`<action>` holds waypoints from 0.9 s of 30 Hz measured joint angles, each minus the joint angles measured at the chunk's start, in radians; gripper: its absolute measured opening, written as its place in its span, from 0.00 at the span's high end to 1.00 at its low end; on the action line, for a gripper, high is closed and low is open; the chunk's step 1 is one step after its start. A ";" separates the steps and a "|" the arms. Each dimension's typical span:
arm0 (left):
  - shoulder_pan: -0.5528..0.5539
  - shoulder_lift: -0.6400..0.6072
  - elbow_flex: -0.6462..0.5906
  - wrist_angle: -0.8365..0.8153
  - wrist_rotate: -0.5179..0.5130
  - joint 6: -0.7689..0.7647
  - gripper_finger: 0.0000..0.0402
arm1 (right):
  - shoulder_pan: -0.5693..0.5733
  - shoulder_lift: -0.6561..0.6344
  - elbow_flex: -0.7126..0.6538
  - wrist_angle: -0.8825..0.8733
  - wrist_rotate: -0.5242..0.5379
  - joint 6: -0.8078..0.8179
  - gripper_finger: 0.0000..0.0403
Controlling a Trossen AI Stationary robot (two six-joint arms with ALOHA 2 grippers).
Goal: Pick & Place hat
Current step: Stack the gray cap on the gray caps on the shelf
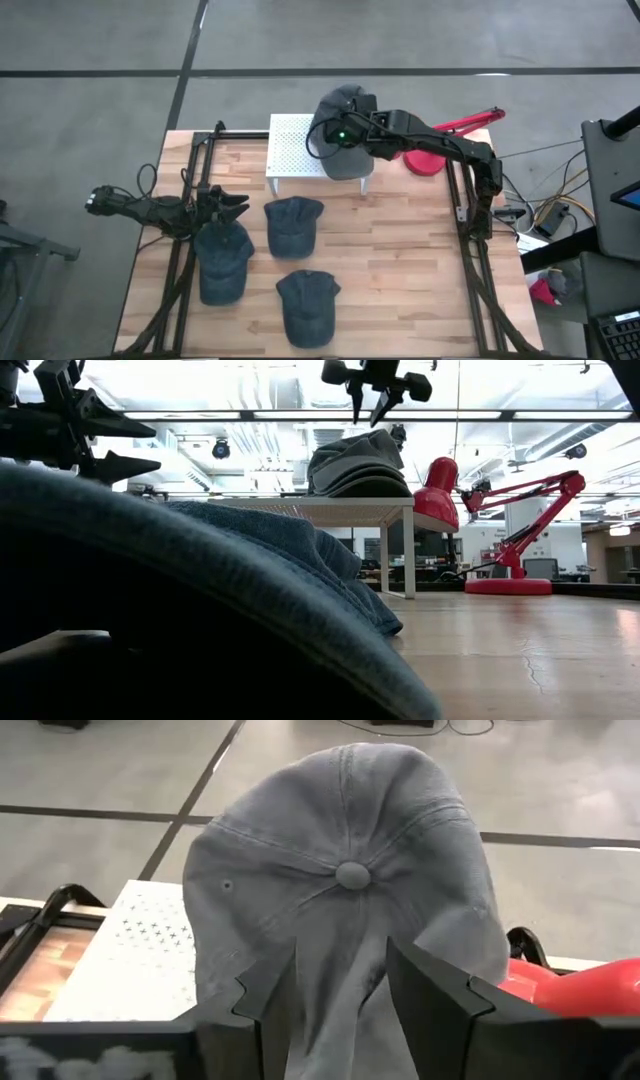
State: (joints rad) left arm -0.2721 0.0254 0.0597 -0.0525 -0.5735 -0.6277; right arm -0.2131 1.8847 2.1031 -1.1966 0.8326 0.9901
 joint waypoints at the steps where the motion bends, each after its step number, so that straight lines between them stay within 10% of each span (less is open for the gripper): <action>1: 0.000 0.000 0.000 0.000 0.000 0.000 0.45 | 0.000 0.000 -0.001 -0.001 0.000 0.000 0.64; 27: 0.000 0.000 0.000 0.000 0.000 -0.001 0.45 | -0.167 0.000 -0.073 -0.001 -0.101 -0.136 0.86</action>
State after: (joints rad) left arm -0.2718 0.0254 0.0597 -0.0525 -0.5735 -0.6285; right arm -0.3804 1.8847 2.0299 -1.1971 0.7319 0.8544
